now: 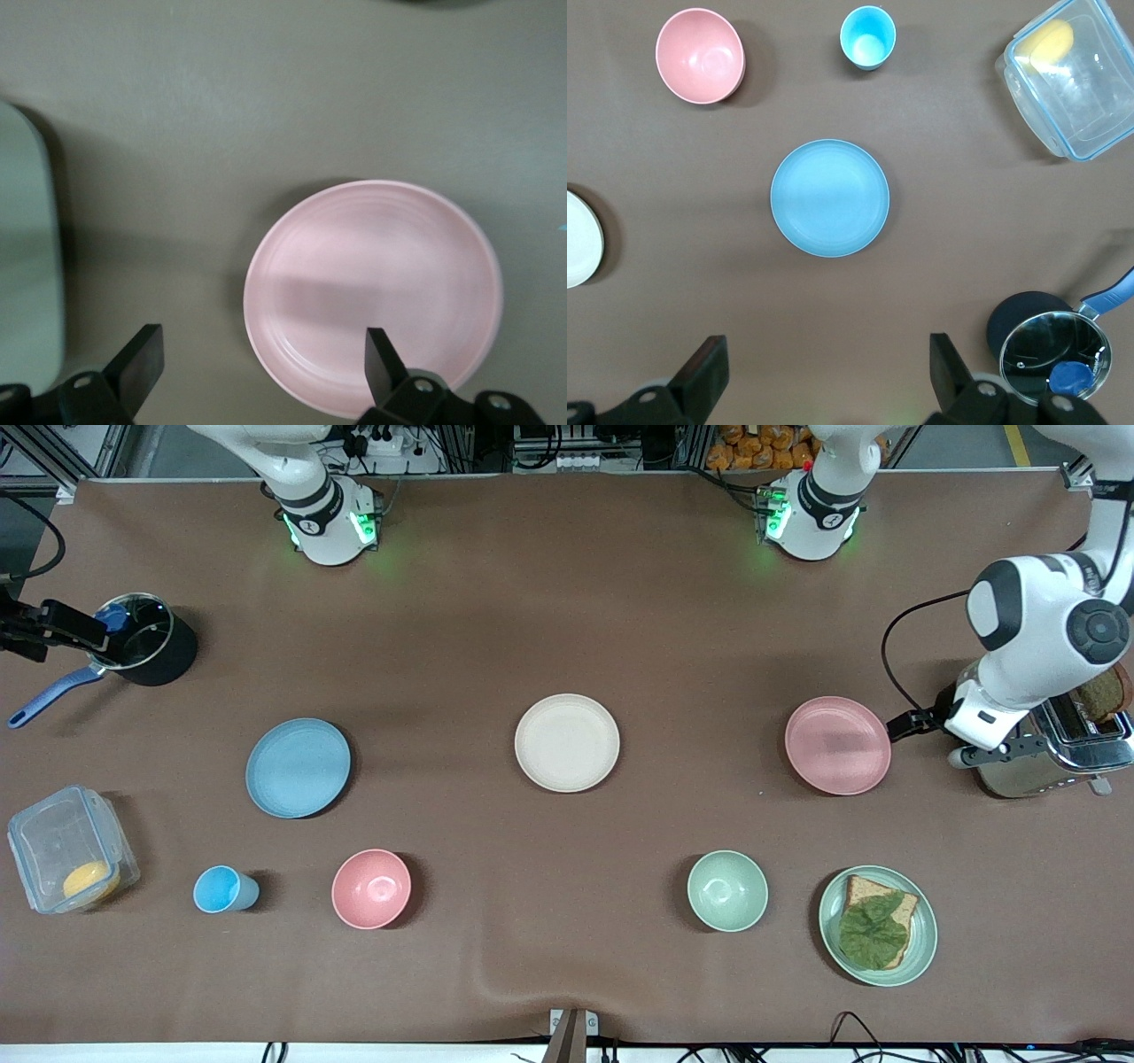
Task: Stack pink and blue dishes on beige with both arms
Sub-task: 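Reach the left gripper down to the rim of the pink plate, then grip the pink plate rim and carry it toward the beige plate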
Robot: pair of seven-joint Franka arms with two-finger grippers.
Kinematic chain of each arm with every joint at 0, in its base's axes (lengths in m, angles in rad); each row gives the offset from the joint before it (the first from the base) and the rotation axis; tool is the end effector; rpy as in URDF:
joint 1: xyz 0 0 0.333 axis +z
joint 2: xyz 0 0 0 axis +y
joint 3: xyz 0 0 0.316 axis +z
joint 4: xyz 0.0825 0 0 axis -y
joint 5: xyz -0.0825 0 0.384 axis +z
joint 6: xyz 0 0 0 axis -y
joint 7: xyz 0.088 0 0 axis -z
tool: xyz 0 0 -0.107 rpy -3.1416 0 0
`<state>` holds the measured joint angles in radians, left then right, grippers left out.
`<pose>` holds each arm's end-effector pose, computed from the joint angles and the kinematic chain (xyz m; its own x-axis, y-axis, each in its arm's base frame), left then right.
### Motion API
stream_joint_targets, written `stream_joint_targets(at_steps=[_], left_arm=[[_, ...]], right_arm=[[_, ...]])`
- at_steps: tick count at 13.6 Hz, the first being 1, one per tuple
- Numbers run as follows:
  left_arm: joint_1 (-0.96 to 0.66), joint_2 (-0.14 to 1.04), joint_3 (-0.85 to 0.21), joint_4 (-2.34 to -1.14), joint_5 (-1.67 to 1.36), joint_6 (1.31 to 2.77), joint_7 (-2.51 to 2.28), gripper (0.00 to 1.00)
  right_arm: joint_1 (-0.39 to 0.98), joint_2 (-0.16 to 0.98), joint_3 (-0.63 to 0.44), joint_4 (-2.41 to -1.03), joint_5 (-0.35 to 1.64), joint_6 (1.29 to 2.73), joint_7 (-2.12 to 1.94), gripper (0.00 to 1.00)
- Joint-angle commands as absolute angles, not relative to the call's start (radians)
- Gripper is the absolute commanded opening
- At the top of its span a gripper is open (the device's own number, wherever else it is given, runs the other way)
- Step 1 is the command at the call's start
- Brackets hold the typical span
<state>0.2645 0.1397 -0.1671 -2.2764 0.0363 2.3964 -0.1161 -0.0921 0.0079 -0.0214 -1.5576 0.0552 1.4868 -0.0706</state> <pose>0.5256 0.0516 0.2942 0.9822 0.1869 -0.0172 0.1869 -0.9824 -0.0030 0.5451 -0.0558 0.6195 0.9965 -0.0381 -0.0744 -0.0426 -0.9973 -0.0604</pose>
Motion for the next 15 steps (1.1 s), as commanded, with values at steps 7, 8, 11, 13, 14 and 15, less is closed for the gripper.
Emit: stream_joint_targets(at_steps=[7, 8, 11, 13, 14, 15], left_arm=[[0.301, 0.321, -0.173, -2.298, 0.054, 2.575, -0.104, 0.96], [0.301, 0.331, -0.173, -2.298, 0.054, 2.580, -0.104, 0.89], [0.304, 0.351, -0.173, -2.296, 0.054, 2.583, -0.104, 0.67], [0.304, 0.356, -0.173, -2.295, 0.054, 2.589, -0.104, 0.55], [0.304, 0.360, -0.173, -2.295, 0.054, 2.589, -0.106, 0.50], [0.304, 0.362, -0.173, -2.295, 0.054, 2.589, -0.104, 0.45]], right_arm=[[-0.068, -0.005, -0.014, -1.552, 0.055, 1.411, -0.087, 1.00], [-0.066, -0.003, -0.014, -1.552, 0.055, 1.414, -0.087, 1.00], [-0.066, 0.005, -0.015, -1.551, 0.054, 1.437, -0.086, 1.00], [-0.066, 0.021, -0.015, -1.554, 0.054, 1.474, -0.086, 1.00], [-0.066, 0.041, -0.015, -1.552, 0.054, 1.500, -0.086, 1.00], [-0.066, 0.063, -0.015, -1.552, 0.054, 1.529, -0.087, 1.00]])
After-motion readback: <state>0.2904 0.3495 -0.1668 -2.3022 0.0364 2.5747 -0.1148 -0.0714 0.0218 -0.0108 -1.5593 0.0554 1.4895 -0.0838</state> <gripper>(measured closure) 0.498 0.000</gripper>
